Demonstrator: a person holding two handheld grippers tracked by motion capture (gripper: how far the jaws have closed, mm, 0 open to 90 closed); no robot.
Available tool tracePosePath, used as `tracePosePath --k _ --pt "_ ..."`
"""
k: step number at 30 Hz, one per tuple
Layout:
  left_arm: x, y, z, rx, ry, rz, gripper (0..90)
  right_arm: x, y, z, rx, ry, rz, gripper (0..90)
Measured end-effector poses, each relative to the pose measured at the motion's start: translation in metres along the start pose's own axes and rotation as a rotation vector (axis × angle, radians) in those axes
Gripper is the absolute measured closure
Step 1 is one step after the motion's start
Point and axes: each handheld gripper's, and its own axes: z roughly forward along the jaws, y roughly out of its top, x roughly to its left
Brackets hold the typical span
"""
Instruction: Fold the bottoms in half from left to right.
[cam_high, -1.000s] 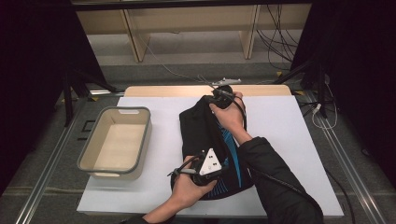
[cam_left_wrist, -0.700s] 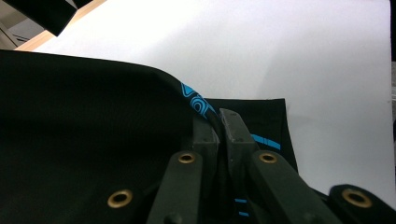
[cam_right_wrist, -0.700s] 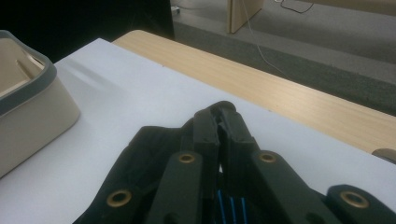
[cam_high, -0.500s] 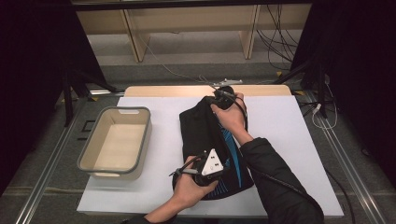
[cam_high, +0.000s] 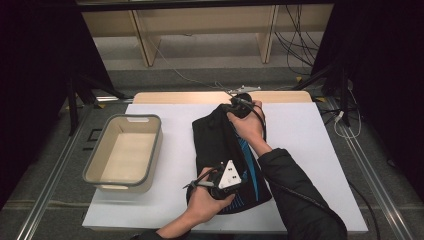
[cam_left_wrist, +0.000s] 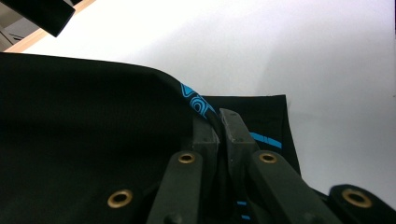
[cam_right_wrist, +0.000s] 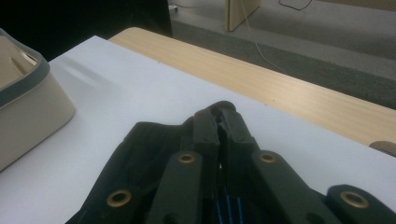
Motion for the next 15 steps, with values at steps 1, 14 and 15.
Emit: tracePosePath --k 1,14,15 --pt "0.0 -0.0001 0.0005 0.001 0.0 0.0 85.1 -0.0002 -0.0004 0.0001 0.002 0.001 0.002 86.6" --pt "-0.0011 -0.0012 0.0063 0.006 -0.003 0.001 85.2 -0.002 -0.0049 0.0034 0.015 -0.001 0.006 86.6" --pt "-0.0013 -0.0012 0.0069 0.01 -0.004 0.001 85.2 -0.0021 -0.0046 0.0028 0.018 -0.001 0.005 86.6"
